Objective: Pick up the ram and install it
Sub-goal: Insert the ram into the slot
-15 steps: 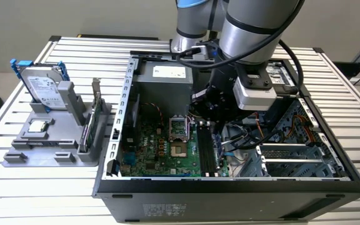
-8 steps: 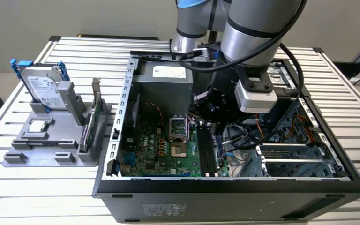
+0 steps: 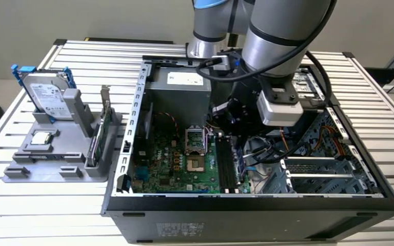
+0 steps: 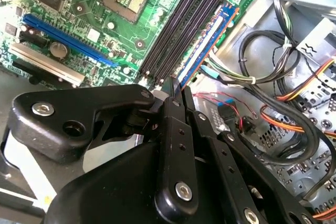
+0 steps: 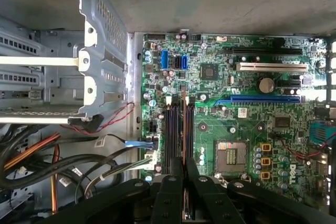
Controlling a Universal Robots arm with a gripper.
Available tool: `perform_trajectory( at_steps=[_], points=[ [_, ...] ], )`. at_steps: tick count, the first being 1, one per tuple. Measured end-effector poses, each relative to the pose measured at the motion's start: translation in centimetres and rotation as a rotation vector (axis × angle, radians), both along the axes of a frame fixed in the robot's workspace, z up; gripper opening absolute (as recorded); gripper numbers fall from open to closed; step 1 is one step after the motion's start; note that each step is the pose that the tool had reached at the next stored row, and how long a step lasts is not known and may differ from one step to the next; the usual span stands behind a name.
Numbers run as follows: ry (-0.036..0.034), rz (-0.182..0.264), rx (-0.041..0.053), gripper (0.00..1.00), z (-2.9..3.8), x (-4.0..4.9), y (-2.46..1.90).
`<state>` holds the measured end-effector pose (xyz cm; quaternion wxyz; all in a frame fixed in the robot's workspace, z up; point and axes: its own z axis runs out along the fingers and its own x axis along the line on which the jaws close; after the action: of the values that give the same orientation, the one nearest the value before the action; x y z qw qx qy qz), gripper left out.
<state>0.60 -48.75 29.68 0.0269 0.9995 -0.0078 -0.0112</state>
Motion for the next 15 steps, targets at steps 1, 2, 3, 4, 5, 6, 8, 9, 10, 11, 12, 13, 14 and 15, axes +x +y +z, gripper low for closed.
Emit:
perform_trajectory(
  at_steps=[1,2,3,4,5,6,8,9,10,11,12,13,14,15],
  points=[
    [0.0001,0.0,-0.0002,0.0,-0.04,0.0,0.0],
    [0.0,0.0,-0.0002,0.0,-0.07,0.01,0.0],
    [0.0,0.0,-0.0003,0.0,-0.09,0.01,0.0],
    [0.0001,0.0,-0.0002,0.0,-0.11,0.01,0.0],
    [0.0,0.0,0.0,0.0,-0.14,0.01,0.0],
    [0.0,0.0,-0.0002,0.0,-0.15,0.01,0.0],
    [0.0,0.0,0.0,0.0,-0.2,0.01,0.0],
    [0.0,0.0,0.0002,0.0,-0.23,0.01,0.0],
    [-0.0001,0.0,0.0003,0.0,-0.28,0.01,0.0],
    [0.0,0.0,0.0001,0.0,-0.33,0.01,0.0],
    [0.0,0.0,0.0,0.0,-0.37,0.01,0.0],
    [0.0,0.0,0.0,0.0,-0.43,0.01,0.0],
    [0.0,0.0,0.0,0.0,-0.49,0.01,0.0],
    [0.0,0.0,-0.0001,0.0,-0.54,0.01,0.0]
  ],
)
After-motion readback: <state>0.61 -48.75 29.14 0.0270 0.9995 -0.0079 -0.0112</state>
